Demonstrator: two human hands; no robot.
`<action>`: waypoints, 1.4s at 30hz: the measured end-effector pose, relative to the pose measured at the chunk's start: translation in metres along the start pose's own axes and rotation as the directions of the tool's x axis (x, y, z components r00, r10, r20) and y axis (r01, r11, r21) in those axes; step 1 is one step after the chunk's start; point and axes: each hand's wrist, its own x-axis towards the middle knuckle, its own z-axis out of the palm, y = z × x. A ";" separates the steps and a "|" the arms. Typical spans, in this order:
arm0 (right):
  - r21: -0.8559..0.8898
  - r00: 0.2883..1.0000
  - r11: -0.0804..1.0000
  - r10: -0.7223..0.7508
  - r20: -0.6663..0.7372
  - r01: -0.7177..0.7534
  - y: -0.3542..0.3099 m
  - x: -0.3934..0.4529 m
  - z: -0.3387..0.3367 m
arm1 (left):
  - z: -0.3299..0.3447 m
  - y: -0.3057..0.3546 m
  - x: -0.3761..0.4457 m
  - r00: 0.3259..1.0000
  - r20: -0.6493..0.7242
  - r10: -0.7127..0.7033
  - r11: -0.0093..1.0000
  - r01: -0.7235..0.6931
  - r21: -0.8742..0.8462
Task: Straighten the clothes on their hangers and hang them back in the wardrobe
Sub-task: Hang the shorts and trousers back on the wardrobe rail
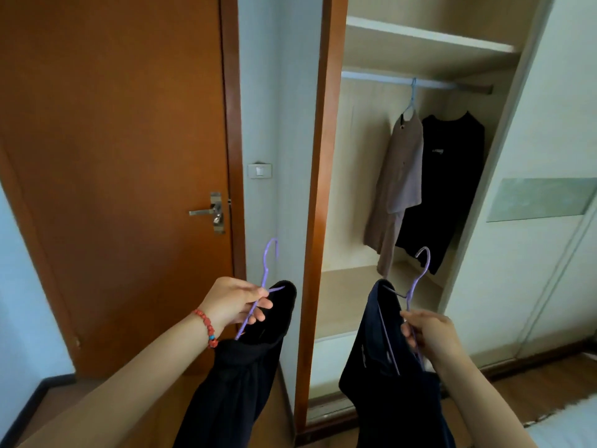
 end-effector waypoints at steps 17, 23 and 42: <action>0.165 0.916 0.984 0.003 -0.400 0.069 -0.061 0.130 0.002 | 0.130 0.066 0.224 0.889 0.452 0.079 0.994 -0.033 -0.109; 0.097 0.933 0.994 -0.012 -0.360 0.050 -0.086 0.185 -0.017 | 0.194 0.080 0.293 0.883 0.463 0.075 0.972 0.038 -0.230; -0.178 0.910 0.974 -0.196 -0.366 0.139 -0.152 0.341 -0.057 | 0.282 0.130 0.455 0.953 0.275 0.125 0.837 0.048 -0.546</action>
